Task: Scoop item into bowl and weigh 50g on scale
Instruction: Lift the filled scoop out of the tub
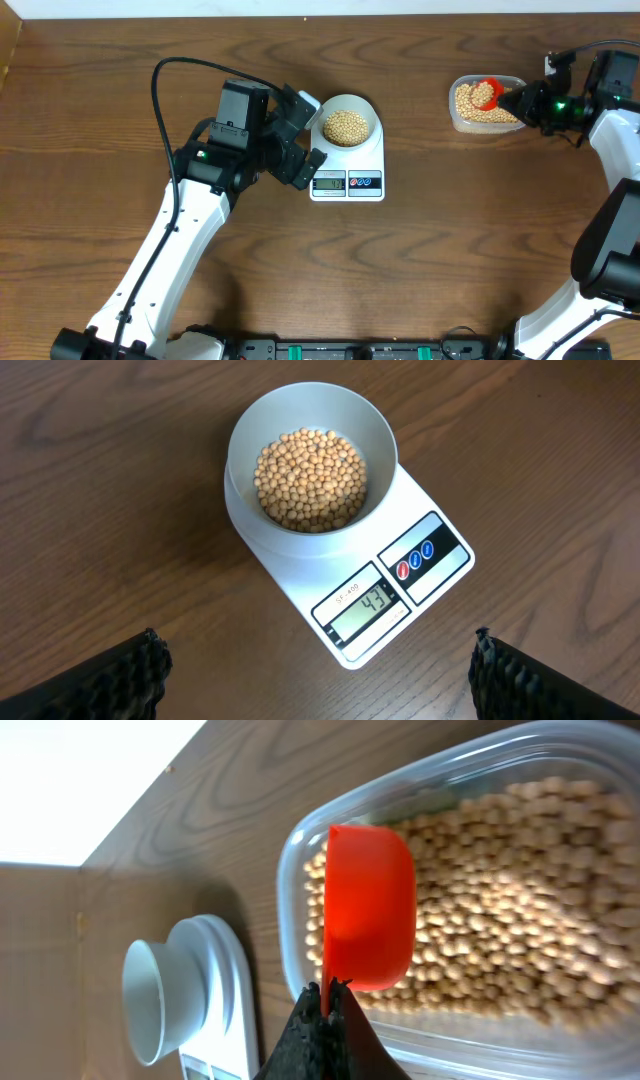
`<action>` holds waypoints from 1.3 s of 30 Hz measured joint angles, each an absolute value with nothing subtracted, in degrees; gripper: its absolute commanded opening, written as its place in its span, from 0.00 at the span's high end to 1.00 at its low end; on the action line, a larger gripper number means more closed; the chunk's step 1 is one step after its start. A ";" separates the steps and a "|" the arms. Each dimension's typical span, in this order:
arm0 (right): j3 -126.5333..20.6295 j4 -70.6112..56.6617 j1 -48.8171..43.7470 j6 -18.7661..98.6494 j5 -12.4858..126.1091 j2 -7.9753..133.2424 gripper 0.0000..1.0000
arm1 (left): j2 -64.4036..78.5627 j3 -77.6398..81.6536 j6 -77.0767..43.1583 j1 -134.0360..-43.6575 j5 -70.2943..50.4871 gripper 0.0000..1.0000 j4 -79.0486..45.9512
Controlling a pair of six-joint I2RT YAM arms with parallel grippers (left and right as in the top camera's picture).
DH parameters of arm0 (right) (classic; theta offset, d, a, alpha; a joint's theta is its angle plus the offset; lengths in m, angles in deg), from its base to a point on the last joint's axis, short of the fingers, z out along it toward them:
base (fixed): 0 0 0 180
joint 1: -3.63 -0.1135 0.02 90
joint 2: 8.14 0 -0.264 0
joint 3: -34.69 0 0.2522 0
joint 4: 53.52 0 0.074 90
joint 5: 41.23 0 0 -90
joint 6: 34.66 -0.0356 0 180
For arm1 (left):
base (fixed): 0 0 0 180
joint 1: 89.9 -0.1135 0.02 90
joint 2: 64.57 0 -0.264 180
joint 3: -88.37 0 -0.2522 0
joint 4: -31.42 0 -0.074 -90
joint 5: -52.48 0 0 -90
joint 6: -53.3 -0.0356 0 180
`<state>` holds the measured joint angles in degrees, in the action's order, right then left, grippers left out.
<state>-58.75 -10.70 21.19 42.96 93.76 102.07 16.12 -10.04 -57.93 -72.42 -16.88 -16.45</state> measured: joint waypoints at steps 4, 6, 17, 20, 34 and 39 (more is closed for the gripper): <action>-58.75 -10.70 21.19 44.31 96.32 102.07 0.99 | 16.12 -10.04 -57.93 -72.42 -16.88 0.02 -16.45; -58.75 -10.70 21.19 44.75 97.19 102.07 0.99 | 16.12 -10.04 -57.93 -72.42 -16.88 0.02 -16.45; -58.73 -10.70 21.19 45.56 98.96 102.07 0.99 | 16.12 -10.04 -57.93 -72.42 -16.88 0.02 -16.45; -58.73 -10.72 21.19 45.58 99.29 102.07 0.99 | 16.12 -10.04 -57.93 -72.42 -16.88 0.02 -16.45; -58.71 -15.44 21.19 44.03 107.40 102.07 0.99 | 16.12 -10.04 -57.93 -72.42 -16.88 0.02 -16.45; -58.71 -15.82 21.15 42.83 108.51 102.07 0.99 | 16.12 -10.04 -57.93 -72.42 -16.88 0.02 -16.45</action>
